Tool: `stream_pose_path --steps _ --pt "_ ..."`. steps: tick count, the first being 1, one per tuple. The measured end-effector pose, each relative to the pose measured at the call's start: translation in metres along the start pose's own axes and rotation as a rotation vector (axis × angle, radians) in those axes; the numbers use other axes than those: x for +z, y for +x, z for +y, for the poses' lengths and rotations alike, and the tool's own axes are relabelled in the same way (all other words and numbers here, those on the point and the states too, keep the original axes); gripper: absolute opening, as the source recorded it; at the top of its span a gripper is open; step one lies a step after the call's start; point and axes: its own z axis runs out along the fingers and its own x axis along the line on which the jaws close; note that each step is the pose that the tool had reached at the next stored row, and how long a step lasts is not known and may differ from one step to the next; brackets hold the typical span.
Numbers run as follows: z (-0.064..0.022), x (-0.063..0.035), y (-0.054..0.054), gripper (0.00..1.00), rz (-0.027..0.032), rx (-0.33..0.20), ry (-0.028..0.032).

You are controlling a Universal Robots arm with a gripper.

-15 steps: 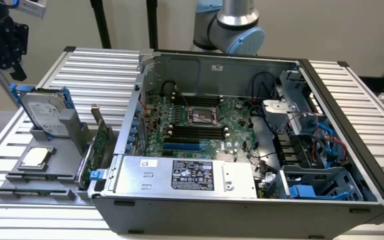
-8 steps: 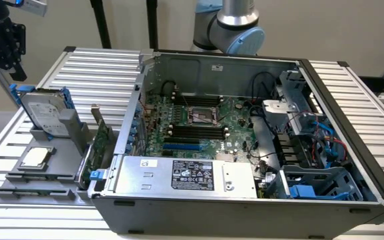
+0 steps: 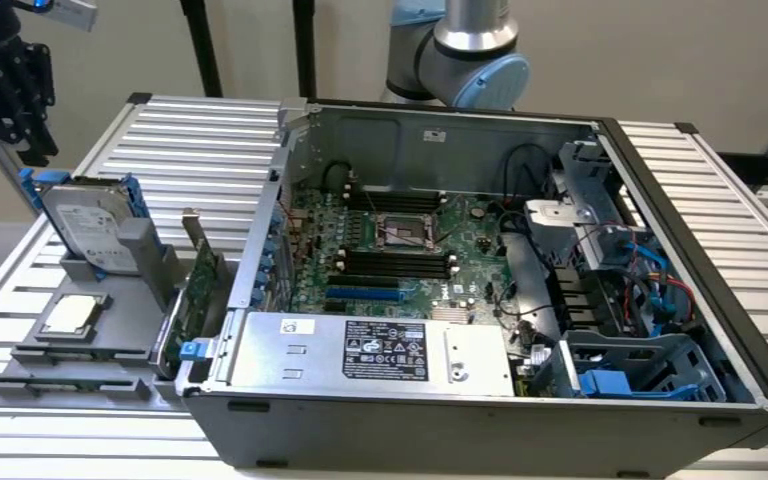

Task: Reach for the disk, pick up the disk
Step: 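Pick up the disk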

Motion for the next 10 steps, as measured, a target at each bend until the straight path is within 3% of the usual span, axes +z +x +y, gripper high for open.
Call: stream_pose_path --steps 5,10 --pt "-0.0035 0.0049 0.0 0.48 -0.0001 -0.001 -0.0063" --pt "-0.0039 0.0138 0.0 0.6 0.0001 -0.003 -0.0073"
